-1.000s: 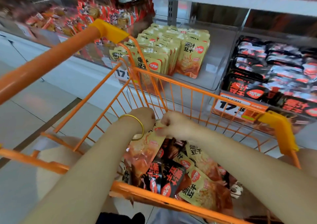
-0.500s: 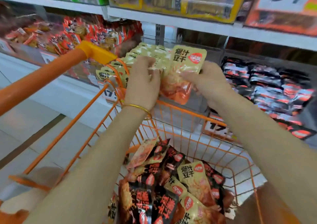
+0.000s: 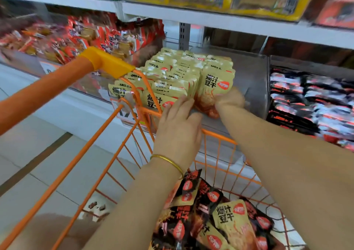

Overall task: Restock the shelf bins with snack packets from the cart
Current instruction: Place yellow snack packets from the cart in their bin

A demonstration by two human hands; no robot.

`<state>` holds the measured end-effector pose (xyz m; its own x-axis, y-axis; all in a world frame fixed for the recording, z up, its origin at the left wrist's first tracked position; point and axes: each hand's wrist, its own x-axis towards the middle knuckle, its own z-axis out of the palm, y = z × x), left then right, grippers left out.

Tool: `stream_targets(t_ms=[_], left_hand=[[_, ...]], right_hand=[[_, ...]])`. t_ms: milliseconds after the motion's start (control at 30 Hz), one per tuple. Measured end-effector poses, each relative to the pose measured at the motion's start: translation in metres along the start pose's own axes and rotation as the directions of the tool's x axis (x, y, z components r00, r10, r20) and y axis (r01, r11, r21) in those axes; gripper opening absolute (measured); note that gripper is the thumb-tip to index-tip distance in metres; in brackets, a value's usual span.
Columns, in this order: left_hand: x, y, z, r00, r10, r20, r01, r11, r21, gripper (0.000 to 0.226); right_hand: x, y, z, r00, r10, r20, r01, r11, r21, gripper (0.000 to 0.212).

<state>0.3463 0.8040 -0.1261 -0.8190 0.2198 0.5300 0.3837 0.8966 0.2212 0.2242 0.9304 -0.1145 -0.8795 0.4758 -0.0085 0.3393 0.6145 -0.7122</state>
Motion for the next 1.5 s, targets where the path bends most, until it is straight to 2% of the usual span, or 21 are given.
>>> stream_targets(t_ms=[133, 233, 500, 600, 700, 767, 833, 867, 900, 967, 1000, 1067, 1133, 1167, 1233, 1267, 1333, 1400, 1500], left_hand=[[-0.001, 0.001, 0.001, 1.0, -0.02, 0.006, 0.02, 1.0, -0.001, 0.035], [-0.001, -0.001, 0.002, 1.0, -0.019, -0.004, 0.019, 1.0, -0.008, 0.034], [-0.002, -0.004, 0.004, 0.999, 0.01, -0.036, -0.01, 1.0, -0.015, 0.032], [-0.001, -0.006, 0.002, 1.0, 0.017, -0.009, -0.017, 0.999, -0.035, 0.034], [-0.001, -0.008, -0.012, 0.999, 0.02, 0.03, -0.017, 0.996, -0.089, 0.037], [0.004, -0.01, -0.024, 0.998, 0.053, 0.026, -0.052, 0.997, -0.055, 0.033], [0.003, -0.011, -0.04, 0.998, 0.038, 0.04, -0.037, 0.999, -0.031, 0.03], [-0.001, -0.011, -0.046, 0.999, 0.013, 0.051, -0.012, 0.999, -0.031, 0.03], [-0.006, -0.011, -0.05, 0.998, -0.014, 0.053, 0.015, 1.0, -0.026, 0.032], [-0.021, -0.01, -0.053, 0.993, -0.089, 0.077, 0.089, 0.996, -0.001, 0.034], [-0.028, -0.01, -0.052, 0.982, -0.14, 0.126, 0.14, 0.99, 0.006, 0.031], [-0.037, -0.01, -0.045, 0.921, -0.249, 0.3, 0.254, 0.967, 0.025, 0.023], [-0.04, -0.011, -0.04, 0.811, -0.323, 0.488, 0.317, 0.943, 0.097, 0.023], [-0.041, -0.011, -0.038, 0.765, -0.342, 0.545, 0.331, 0.936, 0.122, 0.024], [-0.044, -0.012, -0.036, 0.725, -0.363, 0.586, 0.35, 0.926, 0.14, 0.026], [-0.045, -0.012, -0.036, 0.717, -0.371, 0.59, 0.357, 0.923, 0.147, 0.026], [-0.047, -0.013, -0.036, 0.692, -0.39, 0.607, 0.363, 0.915, 0.174, 0.027], [-0.048, -0.012, -0.037, 0.666, -0.406, 0.626, 0.375, 0.907, 0.189, 0.026], [-0.047, -0.009, -0.039, 0.624, -0.427, 0.655, 0.414, 0.891, 0.186, 0.025]], right_hand=[[0.002, 0.0, 0.009, 0.996, 0.08, -0.028, -0.076, 0.988, 0.131, 0.039], [0.004, 0.0, 0.009, 0.993, 0.111, -0.033, -0.104, 0.981, 0.161, 0.046], [0.002, -0.003, 0.008, 0.987, 0.161, -0.015, -0.156, 0.973, 0.168, 0.058], [-0.008, -0.01, -0.002, 0.986, 0.166, 0.005, -0.164, 0.974, 0.156, 0.056], [-0.033, -0.018, -0.024, 0.996, 0.077, 0.043, -0.083, 0.985, 0.15, 0.055], [-0.048, -0.018, -0.039, 0.994, -0.104, 0.037, 0.094, 0.972, 0.215, 0.047], [-0.073, -0.011, -0.053, 0.949, -0.313, 0.03, 0.284, 0.896, 0.341, 0.028], [-0.088, -0.005, -0.059, 0.917, -0.396, 0.044, 0.348, 0.85, 0.397, 0.027], [-0.102, 0.002, -0.063, 0.884, -0.461, 0.078, 0.383, 0.81, 0.445, 0.031], [-0.132, 0.019, -0.063, 0.808, -0.528, 0.261, 0.36, 0.794, 0.49, 0.031], [-0.142, 0.03, -0.056, 0.76, -0.536, 0.368, 0.359, 0.818, 0.449, 0.026], [-0.15, 0.051, -0.034, 0.666, -0.534, 0.521, 0.487, 0.84, 0.24, 0.019], [-0.153, 0.068, -0.016, 0.576, -0.539, 0.614, 0.679, 0.734, 0.007, 0.031], [-0.154, 0.075, -0.009, 0.504, -0.549, 0.666, 0.757, 0.652, -0.036, 0.041], [-0.16, 0.083, -0.003, 0.363, -0.505, 0.783, 0.847, 0.529, -0.051, 0.056], [-0.163, 0.087, -0.001, 0.328, -0.469, 0.82, 0.865, 0.499, -0.061, 0.058], [-0.167, 0.093, 0.001, 0.316, -0.466, 0.826, 0.887, 0.455, -0.083, 0.047], [-0.169, 0.095, 0.002, 0.343, -0.512, 0.787, 0.886, 0.455, -0.089, 0.033], [-0.165, 0.092, -0.003, 0.347, -0.523, 0.779, 0.794, 0.606, 0.053, 0.025]])
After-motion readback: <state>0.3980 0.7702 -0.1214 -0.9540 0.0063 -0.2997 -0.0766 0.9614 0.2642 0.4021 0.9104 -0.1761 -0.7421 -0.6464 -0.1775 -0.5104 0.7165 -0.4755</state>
